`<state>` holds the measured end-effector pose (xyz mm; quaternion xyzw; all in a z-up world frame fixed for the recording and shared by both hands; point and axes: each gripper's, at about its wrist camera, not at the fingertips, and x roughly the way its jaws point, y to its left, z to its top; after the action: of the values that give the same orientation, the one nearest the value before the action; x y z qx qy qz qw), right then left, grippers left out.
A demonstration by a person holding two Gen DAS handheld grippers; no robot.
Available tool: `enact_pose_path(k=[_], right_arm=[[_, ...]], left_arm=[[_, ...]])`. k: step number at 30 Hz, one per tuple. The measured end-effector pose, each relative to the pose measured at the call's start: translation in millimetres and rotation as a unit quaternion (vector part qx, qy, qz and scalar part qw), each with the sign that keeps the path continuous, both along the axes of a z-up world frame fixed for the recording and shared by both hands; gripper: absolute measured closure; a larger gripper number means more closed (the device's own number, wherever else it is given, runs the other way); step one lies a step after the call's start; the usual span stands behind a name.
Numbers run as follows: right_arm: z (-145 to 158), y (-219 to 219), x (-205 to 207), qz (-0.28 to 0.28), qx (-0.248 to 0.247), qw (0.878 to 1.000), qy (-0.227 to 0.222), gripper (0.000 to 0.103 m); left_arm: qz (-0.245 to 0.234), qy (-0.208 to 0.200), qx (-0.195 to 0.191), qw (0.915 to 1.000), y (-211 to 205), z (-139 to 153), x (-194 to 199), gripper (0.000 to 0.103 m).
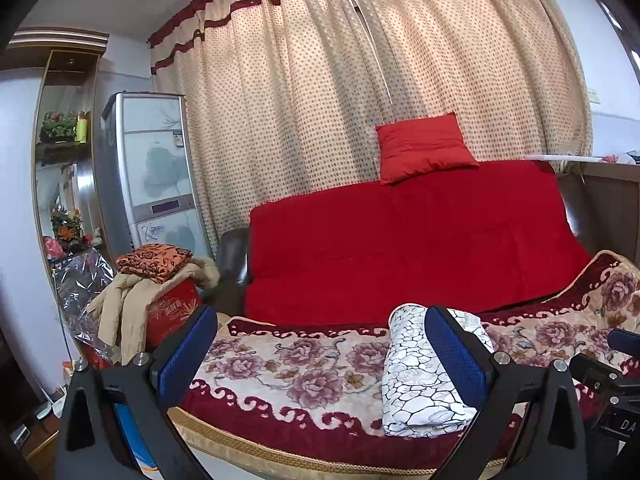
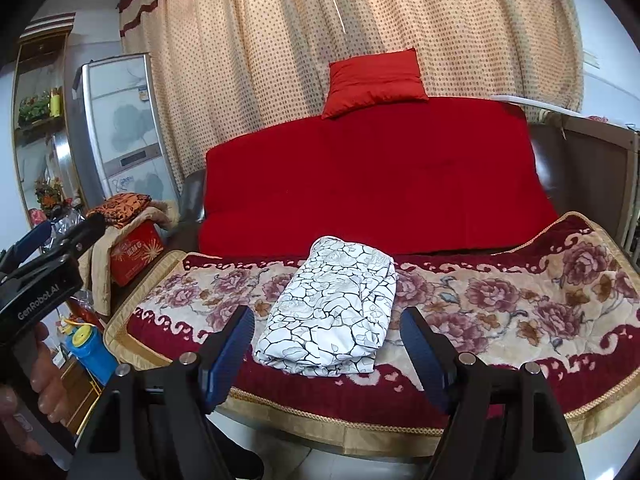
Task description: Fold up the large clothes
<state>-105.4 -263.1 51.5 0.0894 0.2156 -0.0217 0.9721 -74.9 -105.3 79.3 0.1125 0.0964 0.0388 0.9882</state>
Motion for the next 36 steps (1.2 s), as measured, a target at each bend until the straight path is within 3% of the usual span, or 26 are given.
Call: enact_pose_path(k=[20, 36], right_arm=[[21.3, 8.5, -23.3, -0.007, 0.0, 0.999, -0.031, 0.025], [11.1, 16.7, -20.2, -0.003, -0.002, 1.0, -0.013, 0.025]], left_arm=[[-0.007, -0.03, -0.009, 0.9995, 7.0, 17.4, -28.4, 0.0], [-0.001, -0.027, -0.009, 0.9996, 10.7, 13.4, -29.1, 0.0]])
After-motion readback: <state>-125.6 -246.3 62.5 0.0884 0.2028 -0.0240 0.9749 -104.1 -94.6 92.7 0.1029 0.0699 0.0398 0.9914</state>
